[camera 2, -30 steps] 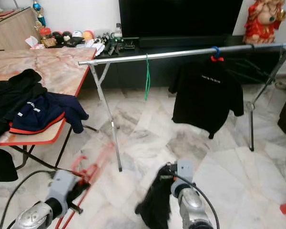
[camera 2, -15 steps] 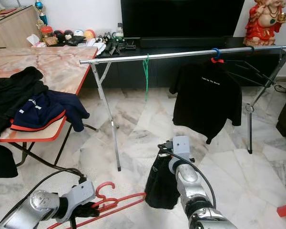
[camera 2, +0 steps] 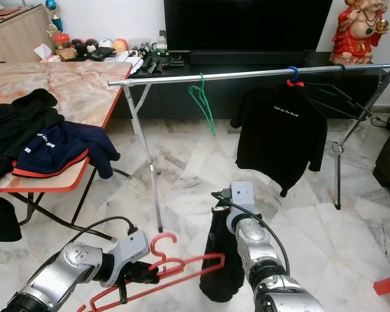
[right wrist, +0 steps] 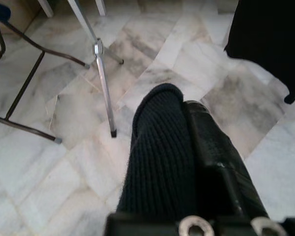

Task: Hang hanger

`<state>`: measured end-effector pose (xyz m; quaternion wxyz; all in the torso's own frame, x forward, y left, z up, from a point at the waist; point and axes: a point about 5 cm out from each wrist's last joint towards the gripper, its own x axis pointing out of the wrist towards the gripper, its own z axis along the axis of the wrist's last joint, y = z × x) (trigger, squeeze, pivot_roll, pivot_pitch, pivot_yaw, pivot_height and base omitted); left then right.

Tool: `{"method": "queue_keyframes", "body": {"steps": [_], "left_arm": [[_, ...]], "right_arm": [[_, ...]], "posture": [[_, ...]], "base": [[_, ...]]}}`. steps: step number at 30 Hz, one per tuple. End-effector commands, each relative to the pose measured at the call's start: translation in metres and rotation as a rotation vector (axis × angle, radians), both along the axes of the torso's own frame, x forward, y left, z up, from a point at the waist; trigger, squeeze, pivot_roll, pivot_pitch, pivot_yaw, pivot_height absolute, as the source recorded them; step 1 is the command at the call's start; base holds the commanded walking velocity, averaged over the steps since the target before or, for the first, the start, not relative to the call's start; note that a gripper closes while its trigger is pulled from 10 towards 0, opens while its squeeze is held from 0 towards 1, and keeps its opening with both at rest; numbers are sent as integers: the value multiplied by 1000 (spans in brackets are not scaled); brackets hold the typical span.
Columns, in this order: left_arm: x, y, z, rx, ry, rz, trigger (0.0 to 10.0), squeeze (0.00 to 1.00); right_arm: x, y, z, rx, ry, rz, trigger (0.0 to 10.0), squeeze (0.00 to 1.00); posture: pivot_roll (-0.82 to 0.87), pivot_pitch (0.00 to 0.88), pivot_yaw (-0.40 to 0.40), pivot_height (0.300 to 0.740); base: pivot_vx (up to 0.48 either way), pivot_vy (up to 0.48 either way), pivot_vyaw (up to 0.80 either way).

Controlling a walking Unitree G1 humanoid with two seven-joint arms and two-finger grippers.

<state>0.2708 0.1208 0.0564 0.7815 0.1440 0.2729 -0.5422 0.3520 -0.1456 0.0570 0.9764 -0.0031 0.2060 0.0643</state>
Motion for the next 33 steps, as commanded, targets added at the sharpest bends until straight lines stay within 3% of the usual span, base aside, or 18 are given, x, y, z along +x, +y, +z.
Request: {"method": "queue_keyframes", "body": {"steps": [1,6,12,19,33], "left_arm": [[6,0,4,-20,-4,24,10000,0],[10,-4,6,-62,2,40,10000,0],[24,-9,9,-98,-63,151,10000,0],[40,5,5,2,-172,314,10000,0],[40,8,1,10,-185,296,10000,0]], "right_arm": [[7,5,9,6,-10,1,10000,0],[7,4,8,1,11,-19,10000,0],[7,6,7,11,26,-30,10000,0],[3,0,2,7,39,-42,10000,0],[-1,-8,-4,1,60,-58,10000,0]], "posture": [[32,24,-18,740],[35,24,-16,740],[39,29,-16,740],[37,30,-11,740],[32,17,-3,740]], "base": [[0,0,0],[0,0,0],[0,0,0],[0,0,0],[0,0,0]]}}
